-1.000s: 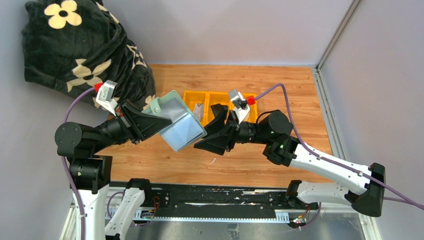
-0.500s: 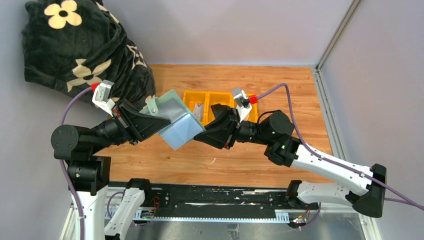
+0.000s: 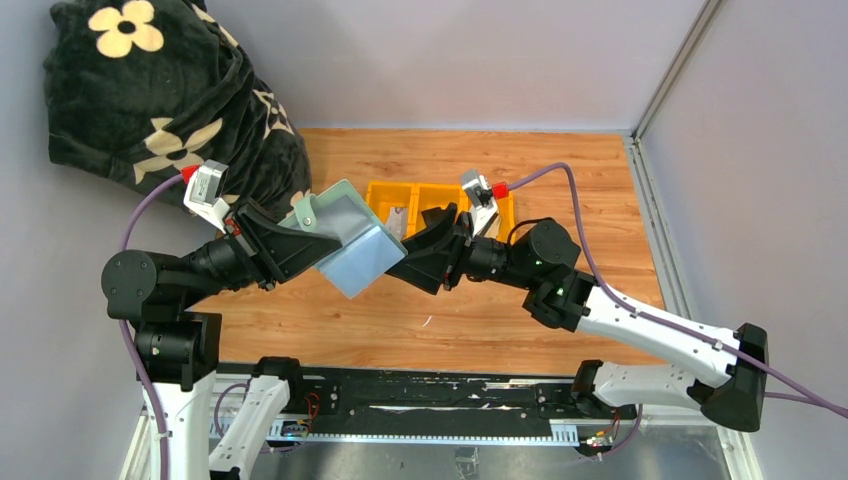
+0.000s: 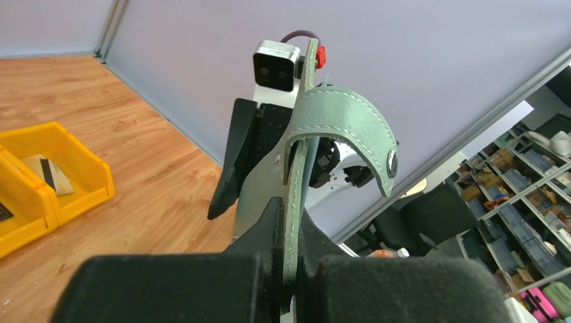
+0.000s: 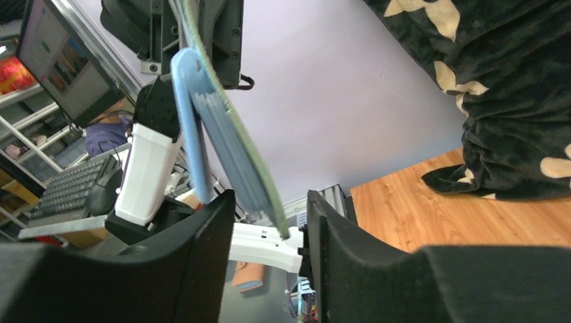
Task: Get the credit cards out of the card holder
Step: Remove the credit card from the card holder.
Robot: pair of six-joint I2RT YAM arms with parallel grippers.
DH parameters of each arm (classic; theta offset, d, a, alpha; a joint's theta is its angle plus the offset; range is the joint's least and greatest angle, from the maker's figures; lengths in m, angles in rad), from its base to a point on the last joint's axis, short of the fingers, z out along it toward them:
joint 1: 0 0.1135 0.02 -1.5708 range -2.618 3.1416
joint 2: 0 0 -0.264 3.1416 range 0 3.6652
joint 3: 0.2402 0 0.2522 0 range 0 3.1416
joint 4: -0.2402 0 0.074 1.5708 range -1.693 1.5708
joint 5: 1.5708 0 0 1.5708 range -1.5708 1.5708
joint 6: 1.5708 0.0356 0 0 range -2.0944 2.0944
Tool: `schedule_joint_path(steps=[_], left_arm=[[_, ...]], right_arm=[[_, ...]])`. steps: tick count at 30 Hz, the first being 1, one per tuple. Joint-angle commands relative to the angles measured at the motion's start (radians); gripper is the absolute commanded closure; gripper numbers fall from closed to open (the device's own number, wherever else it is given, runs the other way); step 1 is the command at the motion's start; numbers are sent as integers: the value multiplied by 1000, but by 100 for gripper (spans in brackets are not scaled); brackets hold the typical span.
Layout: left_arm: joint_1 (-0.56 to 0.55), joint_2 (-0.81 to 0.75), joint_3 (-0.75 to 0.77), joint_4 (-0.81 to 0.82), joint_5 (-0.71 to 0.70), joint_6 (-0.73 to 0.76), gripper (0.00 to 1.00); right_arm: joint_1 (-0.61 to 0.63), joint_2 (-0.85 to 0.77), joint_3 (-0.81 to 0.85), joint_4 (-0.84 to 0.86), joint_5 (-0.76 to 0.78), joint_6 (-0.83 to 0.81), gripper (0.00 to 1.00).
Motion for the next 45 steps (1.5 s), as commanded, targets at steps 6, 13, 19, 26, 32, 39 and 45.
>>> schedule_joint_path(steps=[6, 13, 19, 26, 32, 39, 45], left_arm=[[-4, -3, 24, -17, 8, 34, 100], [-5, 1, 30, -1, 18, 14, 100], [-4, 2, 12, -5, 35, 16, 100], [-4, 1, 5, -5, 44, 25, 100], [-4, -7, -15, -48, 53, 75, 100], [-4, -22, -36, -72, 50, 103, 100], [-4, -19, -3, -106, 33, 139, 100]], right_arm=[[2, 41, 104, -27, 60, 51, 42], [23, 91, 200, -92, 65, -43, 35], [29, 151, 284, -46, -29, -19, 24], [34, 159, 280, -18, -40, 10, 25], [35, 166, 283, 42, -49, 65, 30], [35, 191, 284, 80, -87, 101, 67], [35, 168, 249, 64, -61, 103, 97]])
